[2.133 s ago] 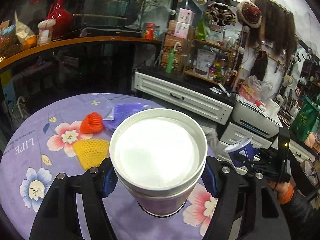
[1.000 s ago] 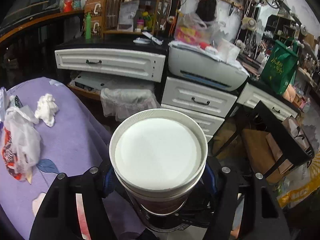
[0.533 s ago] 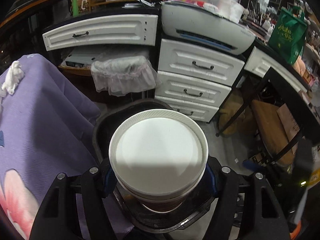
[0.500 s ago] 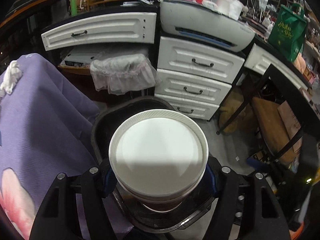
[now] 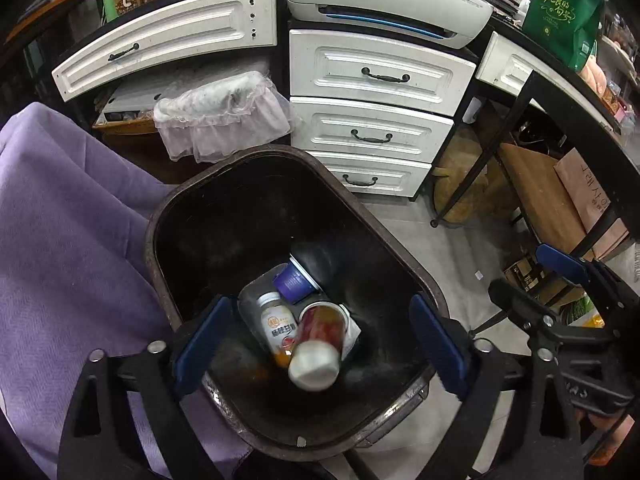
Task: Collect trash
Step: 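Open the left tool over the black bin to drop the red tumbler, then move the left tool to the yellow foam net and grasp it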
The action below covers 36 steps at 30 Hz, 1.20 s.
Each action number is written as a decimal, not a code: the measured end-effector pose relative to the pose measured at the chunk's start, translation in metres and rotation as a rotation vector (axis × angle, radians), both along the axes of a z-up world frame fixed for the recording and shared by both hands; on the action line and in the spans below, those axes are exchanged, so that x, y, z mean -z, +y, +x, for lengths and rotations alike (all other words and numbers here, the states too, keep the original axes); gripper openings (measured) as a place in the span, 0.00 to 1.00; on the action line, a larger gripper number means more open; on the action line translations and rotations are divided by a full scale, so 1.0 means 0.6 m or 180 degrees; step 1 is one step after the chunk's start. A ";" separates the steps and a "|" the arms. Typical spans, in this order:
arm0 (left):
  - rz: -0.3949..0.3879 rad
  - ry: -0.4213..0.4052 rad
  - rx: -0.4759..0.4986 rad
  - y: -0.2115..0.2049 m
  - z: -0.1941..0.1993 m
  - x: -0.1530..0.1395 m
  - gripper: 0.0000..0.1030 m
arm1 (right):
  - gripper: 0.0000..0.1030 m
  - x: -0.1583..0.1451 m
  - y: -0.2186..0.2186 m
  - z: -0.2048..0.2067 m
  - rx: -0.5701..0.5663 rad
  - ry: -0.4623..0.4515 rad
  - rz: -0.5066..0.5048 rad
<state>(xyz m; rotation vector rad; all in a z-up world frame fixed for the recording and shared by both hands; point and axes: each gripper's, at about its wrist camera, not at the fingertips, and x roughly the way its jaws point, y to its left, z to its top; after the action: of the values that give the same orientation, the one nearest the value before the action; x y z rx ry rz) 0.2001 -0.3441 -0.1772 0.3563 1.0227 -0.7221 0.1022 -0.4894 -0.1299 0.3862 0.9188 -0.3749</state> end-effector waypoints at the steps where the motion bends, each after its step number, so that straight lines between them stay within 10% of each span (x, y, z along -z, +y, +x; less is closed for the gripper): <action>1: -0.0027 0.0009 -0.0010 0.004 -0.001 -0.005 0.89 | 0.81 -0.001 0.001 0.001 0.0005 -0.0008 -0.0002; 23: -0.0660 -0.0726 -0.0193 0.143 -0.071 -0.193 0.95 | 0.86 -0.125 0.101 0.048 -0.0573 -0.0524 -0.0112; 36: -0.0530 -0.0874 -0.1013 0.363 -0.020 -0.229 0.95 | 0.86 -0.197 0.280 0.155 -0.1411 -0.0857 0.0051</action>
<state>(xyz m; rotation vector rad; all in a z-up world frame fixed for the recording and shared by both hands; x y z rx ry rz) 0.1881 -0.1266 -0.0397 0.1376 0.7308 -0.4516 0.1955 -0.3214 -0.0116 0.2307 0.7178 0.0902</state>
